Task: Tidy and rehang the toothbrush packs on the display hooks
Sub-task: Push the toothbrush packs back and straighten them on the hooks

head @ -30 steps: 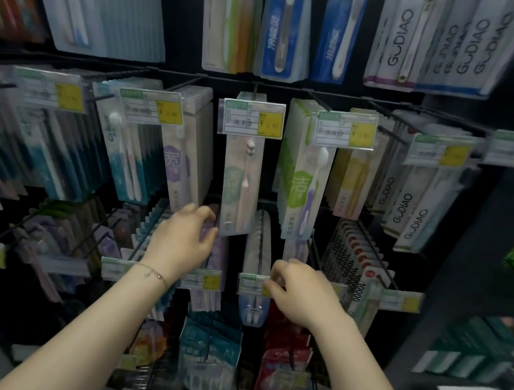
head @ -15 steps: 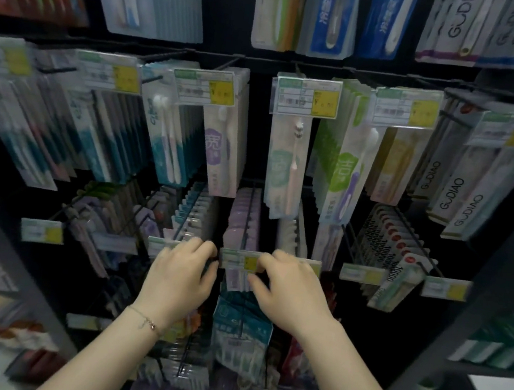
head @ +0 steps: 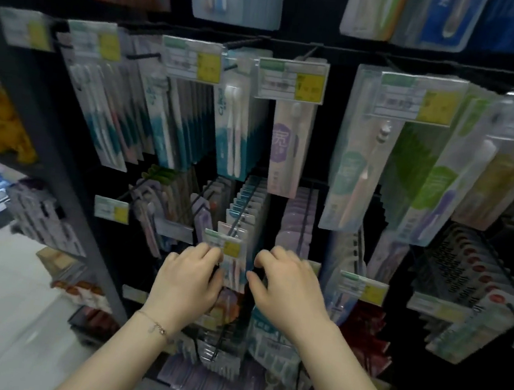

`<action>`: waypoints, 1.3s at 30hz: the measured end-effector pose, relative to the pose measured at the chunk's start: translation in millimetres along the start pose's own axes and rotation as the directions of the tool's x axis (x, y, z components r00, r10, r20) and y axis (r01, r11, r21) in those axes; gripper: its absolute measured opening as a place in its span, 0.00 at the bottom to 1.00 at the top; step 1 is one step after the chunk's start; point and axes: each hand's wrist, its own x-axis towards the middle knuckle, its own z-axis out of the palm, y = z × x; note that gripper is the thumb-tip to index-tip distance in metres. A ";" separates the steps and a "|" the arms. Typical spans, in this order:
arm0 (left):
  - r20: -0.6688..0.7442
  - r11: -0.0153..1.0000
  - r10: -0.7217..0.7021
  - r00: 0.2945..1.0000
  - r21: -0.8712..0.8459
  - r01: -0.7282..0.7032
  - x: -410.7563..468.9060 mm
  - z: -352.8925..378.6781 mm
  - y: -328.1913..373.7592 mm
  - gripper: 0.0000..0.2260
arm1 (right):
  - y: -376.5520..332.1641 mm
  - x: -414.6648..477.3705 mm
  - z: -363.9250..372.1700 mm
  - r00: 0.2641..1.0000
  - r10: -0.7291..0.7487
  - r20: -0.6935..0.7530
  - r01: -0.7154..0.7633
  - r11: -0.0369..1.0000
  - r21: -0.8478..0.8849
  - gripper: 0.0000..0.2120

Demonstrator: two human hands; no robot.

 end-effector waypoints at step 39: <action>0.302 0.988 0.154 0.941 -0.051 -0.146 -4.8 61.8 -134.0 0.05 | -72.1 44.2 127.2 0.905 0.376 0.198 -0.370 0.926 -0.067 0.14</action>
